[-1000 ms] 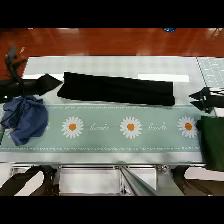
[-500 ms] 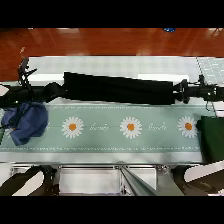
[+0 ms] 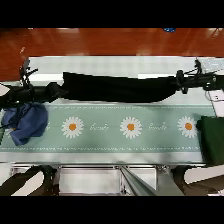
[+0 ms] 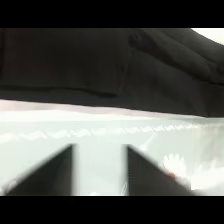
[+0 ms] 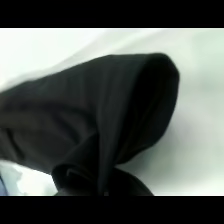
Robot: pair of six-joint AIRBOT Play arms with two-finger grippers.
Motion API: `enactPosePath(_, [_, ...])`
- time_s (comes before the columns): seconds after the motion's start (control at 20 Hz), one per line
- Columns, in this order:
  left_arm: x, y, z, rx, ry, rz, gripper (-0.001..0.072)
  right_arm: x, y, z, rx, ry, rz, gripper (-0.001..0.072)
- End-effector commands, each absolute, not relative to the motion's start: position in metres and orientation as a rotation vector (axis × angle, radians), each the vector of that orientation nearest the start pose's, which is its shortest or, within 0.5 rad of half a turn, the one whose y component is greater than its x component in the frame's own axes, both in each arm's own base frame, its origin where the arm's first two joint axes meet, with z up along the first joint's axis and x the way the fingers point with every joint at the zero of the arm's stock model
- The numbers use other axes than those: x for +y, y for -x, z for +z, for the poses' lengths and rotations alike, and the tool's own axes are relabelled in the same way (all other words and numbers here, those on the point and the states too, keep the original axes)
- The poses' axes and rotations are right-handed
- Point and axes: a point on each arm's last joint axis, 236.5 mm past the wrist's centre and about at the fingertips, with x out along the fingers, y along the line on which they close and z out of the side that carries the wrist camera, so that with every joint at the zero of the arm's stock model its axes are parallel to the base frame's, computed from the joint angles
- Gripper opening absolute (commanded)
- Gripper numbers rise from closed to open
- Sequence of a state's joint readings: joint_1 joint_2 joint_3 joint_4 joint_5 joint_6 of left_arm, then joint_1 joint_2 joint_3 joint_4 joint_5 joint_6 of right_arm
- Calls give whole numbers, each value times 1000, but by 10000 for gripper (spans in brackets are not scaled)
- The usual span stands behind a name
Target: Fold the shirts.
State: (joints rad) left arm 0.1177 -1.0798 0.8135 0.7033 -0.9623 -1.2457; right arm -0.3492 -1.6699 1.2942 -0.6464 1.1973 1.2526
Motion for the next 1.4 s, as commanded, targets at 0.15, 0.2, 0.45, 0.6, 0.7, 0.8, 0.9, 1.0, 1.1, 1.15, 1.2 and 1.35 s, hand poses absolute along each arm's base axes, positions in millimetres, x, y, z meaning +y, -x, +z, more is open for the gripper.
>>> enactPosePath(0.15, [-184, -339, 57, 1014, 568, -667, 20, 30, -375, 90, 1084, -568, 369, 27])
enactPosePath(0.2, [-209, -338, 56, 1006, 500, -707, 19, 36, -359, 105, 1048, -556, 371, 27])
enactPosePath(0.45, [-340, -345, 33, 1066, 170, -860, 19, 68, -277, 150, 908, -584, 329, 27])
enactPosePath(0.6, [-417, -339, 3, 1182, 133, -950, 19, 84, -239, 169, 856, -575, 335, 27])
enactPosePath(0.7, [-453, -322, -28, 1318, 135, -974, 19, 90, -222, 182, 811, -568, 333, 27])
enactPosePath(0.8, [-487, -287, -48, 1448, 148, -1056, 19, 95, -212, 185, 806, -572, 336, 27])
enactPosePath(0.9, [-516, -249, -57, 1538, 177, -1142, 19, 96, -210, 187, 803, -572, 340, 27])
enactPosePath(1.0, [-534, -220, -58, 1577, 193, -1201, 20, 95, -212, 188, 793, -574, 336, 27])
enactPosePath(1.1, [-533, -215, -56, 1580, 169, -1230, 20, 94, -214, 188, 792, -577, 333, 27])
enactPosePath(1.15, [-525, -222, -52, 1587, 177, -1225, 20, 94, -215, 187, 798, -580, 333, 27])
enactPosePath(1.2, [-513, -235, -46, 1591, 189, -1214, 20, 94, -217, 185, 808, -590, 335, 27])
enactPosePath(1.35, [-462, -292, -15, 1557, 244, -1177, 20, 101, -235, 189, 808, -651, 396, 27])
